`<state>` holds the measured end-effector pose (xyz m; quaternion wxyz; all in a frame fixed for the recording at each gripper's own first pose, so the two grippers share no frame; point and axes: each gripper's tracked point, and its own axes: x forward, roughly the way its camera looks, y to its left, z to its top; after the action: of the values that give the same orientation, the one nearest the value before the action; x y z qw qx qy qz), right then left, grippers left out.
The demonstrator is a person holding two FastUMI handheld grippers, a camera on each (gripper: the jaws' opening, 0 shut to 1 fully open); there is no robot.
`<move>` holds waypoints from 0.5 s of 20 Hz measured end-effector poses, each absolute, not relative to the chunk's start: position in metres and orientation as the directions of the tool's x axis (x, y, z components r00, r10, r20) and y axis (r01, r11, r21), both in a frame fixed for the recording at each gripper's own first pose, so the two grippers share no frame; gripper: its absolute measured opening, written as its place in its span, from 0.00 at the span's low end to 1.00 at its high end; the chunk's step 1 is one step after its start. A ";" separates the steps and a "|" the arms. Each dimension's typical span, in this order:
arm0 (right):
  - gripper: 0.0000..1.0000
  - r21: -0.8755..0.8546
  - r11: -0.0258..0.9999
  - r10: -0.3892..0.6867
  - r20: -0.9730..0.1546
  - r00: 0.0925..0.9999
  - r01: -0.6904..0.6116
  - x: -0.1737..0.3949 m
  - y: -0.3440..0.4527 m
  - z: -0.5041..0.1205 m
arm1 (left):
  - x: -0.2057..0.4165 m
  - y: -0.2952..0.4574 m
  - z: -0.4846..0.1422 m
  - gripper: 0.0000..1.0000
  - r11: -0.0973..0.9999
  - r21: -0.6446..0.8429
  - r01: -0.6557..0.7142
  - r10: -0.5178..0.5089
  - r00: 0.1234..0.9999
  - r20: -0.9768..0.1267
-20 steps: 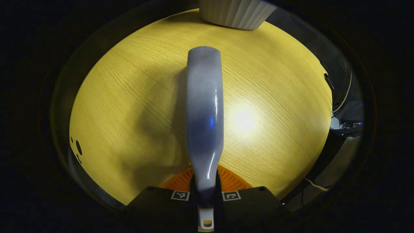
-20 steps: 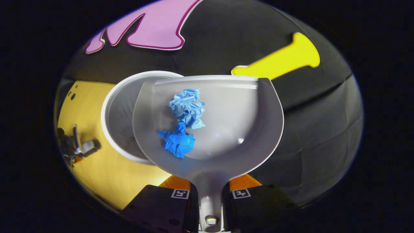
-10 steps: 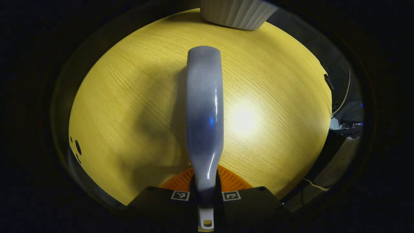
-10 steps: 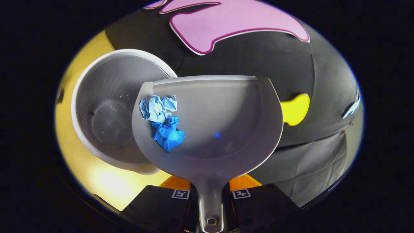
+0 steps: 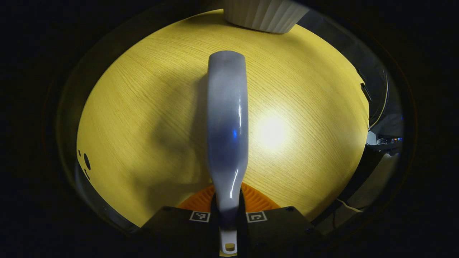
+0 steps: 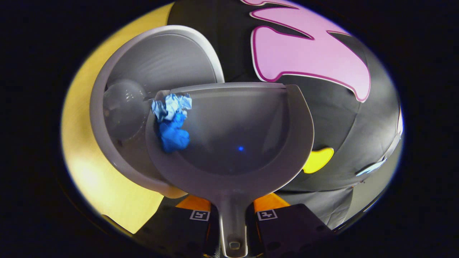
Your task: Pick up the small broom and dustpan from the desktop, sweep the trash into the dustpan with the broom, and then empty the trash into the garbage bin.
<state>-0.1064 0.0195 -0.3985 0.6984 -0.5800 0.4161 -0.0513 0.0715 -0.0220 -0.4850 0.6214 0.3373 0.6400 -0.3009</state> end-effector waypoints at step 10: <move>0.33 -0.849 0.338 -0.552 -0.529 0.645 -0.407 -0.108 0.015 -0.406 | 0.072 -0.022 -0.486 0.22 0.593 0.030 0.805 0.061 -0.008 -0.998</move>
<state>-0.1080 0.0155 -0.4056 0.7029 -0.5731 0.4182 -0.0518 0.0716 -0.0222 -0.4861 0.6186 0.3366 0.6432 -0.3005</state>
